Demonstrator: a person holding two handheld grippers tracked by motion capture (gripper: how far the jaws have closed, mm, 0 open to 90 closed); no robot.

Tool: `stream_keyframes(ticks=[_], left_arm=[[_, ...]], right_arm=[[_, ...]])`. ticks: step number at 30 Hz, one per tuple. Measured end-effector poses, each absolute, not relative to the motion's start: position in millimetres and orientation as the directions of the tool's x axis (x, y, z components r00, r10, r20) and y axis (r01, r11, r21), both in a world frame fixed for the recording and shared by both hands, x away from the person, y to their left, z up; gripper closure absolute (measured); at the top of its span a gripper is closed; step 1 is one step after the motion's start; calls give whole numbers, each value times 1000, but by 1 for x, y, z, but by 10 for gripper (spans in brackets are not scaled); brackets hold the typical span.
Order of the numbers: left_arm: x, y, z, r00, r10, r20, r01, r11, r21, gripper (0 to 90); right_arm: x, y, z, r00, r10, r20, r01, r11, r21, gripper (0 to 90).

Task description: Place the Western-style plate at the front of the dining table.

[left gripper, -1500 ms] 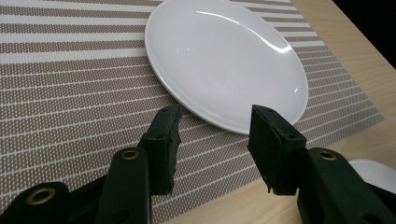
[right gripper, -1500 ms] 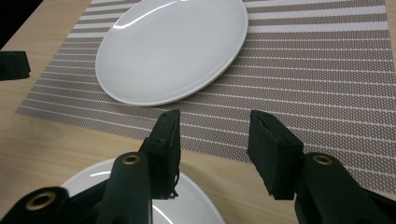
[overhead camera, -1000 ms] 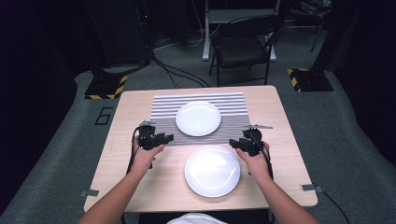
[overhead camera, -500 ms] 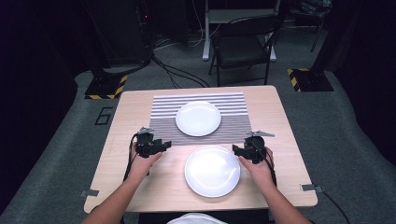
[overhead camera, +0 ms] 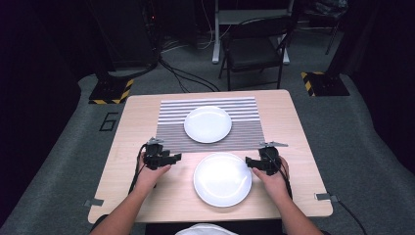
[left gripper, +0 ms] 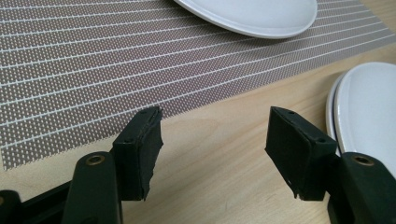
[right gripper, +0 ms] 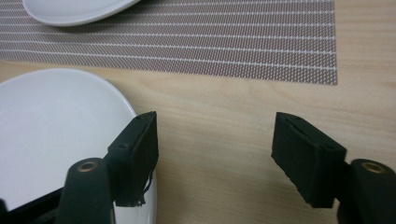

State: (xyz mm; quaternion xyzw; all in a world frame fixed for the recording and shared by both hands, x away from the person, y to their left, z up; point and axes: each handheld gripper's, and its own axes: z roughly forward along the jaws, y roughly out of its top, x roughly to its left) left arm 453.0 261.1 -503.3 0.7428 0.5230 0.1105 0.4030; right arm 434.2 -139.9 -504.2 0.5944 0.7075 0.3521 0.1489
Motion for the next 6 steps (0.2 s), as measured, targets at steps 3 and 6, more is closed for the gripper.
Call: stream_keyframes(ticks=[3, 6], left_arm=[[454, 262, -504, 432, 868, -246, 682, -136, 719, 355], [455, 263, -505, 431, 872, -230, 678, -145, 721, 342]], right_arm=[[434, -141, -505, -246, 948, 201, 737, 48, 675, 262], [434, -143, -506, -237, 952, 193, 735, 46, 676, 225]])
